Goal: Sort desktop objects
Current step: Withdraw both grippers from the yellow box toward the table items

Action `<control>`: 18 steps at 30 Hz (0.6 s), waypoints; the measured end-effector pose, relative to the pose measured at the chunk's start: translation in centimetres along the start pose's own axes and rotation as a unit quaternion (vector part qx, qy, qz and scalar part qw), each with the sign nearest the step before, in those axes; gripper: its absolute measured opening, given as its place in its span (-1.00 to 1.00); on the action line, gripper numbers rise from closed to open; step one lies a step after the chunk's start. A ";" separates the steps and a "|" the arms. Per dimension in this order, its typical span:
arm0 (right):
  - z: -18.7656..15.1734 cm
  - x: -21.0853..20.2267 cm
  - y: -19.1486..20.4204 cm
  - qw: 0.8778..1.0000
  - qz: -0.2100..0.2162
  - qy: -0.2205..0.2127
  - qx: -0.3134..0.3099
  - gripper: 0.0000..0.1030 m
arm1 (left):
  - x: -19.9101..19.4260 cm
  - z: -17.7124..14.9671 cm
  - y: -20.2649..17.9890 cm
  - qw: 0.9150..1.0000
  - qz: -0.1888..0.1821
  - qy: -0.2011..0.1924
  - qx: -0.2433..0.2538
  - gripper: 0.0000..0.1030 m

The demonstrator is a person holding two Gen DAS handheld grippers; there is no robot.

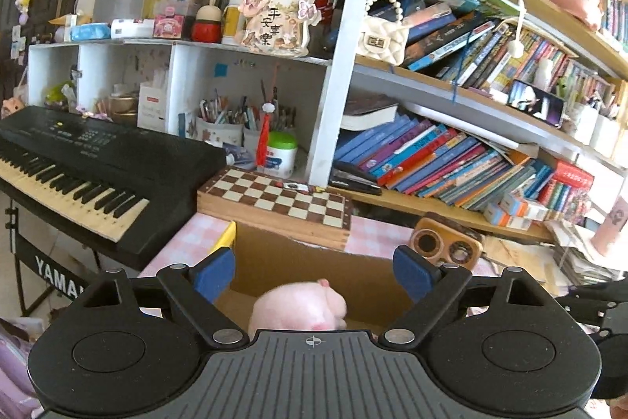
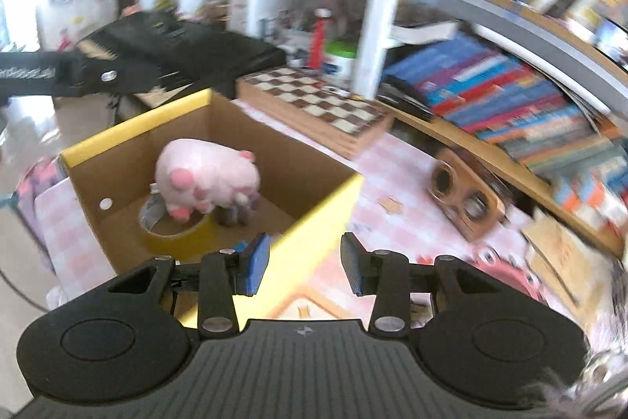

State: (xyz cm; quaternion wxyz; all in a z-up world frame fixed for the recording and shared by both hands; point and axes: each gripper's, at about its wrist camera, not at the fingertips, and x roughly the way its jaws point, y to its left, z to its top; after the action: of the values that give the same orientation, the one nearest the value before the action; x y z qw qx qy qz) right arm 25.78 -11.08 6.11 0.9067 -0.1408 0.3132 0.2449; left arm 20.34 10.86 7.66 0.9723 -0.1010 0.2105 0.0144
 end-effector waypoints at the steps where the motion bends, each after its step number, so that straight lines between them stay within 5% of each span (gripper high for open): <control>1: -0.6 -0.5 0.0 1.000 -0.009 0.000 0.008 -0.26 | -0.4 -0.2 0.0 1.000 -0.003 0.000 0.000 0.75; 10: -6.3 -5.5 2.2 0.995 -0.065 -0.002 0.075 -0.26 | -5.4 -2.7 0.5 1.000 -0.012 -0.003 0.004 0.76; 14: -8.7 -7.1 4.5 0.991 -0.089 -0.005 0.101 -0.05 | -7.6 -4.6 0.6 1.000 -0.006 0.004 0.014 0.76; 18: -11.1 -8.3 6.8 0.989 -0.094 0.003 0.115 -0.05 | -9.5 -6.8 0.8 1.000 0.001 0.021 0.012 0.76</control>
State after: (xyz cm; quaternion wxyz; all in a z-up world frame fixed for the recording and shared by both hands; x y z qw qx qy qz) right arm 10.92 -12.82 2.22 0.9348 -0.0652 0.3275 0.1207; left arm 8.80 10.40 5.35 0.9688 -0.0892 0.2311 0.0107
